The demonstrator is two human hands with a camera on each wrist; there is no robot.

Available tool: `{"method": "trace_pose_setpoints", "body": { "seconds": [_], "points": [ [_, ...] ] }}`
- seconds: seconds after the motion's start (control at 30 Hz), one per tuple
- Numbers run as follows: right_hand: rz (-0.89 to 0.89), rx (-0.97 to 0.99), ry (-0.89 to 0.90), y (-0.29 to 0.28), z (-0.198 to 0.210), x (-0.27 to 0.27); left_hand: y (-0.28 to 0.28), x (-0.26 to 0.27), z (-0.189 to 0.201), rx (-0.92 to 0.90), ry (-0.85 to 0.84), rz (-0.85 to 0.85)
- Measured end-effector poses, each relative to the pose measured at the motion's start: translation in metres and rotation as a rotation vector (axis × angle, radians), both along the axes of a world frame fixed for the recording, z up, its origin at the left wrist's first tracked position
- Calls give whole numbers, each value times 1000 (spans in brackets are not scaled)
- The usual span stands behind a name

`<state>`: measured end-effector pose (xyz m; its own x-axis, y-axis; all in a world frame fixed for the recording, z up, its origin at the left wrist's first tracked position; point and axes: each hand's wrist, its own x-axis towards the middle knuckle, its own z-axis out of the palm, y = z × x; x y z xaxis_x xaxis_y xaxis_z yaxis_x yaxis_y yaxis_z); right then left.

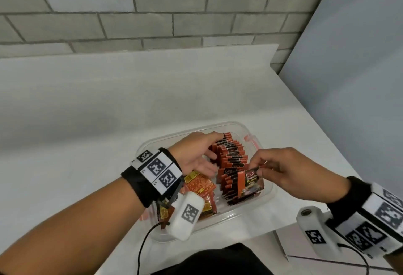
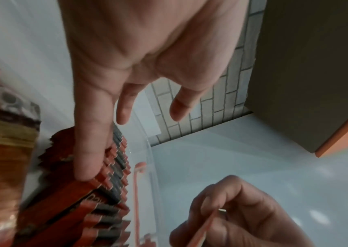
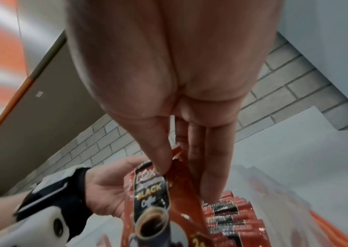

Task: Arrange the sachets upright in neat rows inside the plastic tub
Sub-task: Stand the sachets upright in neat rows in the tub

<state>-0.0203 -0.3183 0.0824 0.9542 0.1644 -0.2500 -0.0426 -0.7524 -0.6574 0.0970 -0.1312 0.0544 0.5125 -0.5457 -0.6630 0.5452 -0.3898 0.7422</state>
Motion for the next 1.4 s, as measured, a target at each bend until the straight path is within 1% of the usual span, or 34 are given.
{"method": "trace_pose_setpoints", "body": {
  "seconds": [0.1, 0.23, 0.33, 0.47, 0.57, 0.67, 0.8, 1.07, 1.4],
  "points": [
    [81, -53, 17, 0, -4, -4, -3, -3, 5, 39, 77, -45],
    [184, -146, 59, 2, -10, -6, -8, -8, 5, 72, 115, -114],
    [198, -192, 53, 7, -13, -9, -12, -10, 2, 88, 126, -130],
    [208, -377, -40, 11, -16, -11, -12, -9, -2, 96, 145, -124],
    [244, -564, -31, 13, -17, -6, -13, -9, -4, 94, 151, -116],
    [266, -662, -23, 16, -17, 1, -14, -8, -4, 93, 163, -107],
    [265, -715, 20, 21, -15, 9, -15, -7, -5, 81, 184, -89],
    [321, -799, 78, 29, -17, 15, -14, -7, -7, 78, 208, -78],
    [233, -824, 168, 35, -16, 19, -9, -9, -6, 50, 237, -50]
  ]
}}
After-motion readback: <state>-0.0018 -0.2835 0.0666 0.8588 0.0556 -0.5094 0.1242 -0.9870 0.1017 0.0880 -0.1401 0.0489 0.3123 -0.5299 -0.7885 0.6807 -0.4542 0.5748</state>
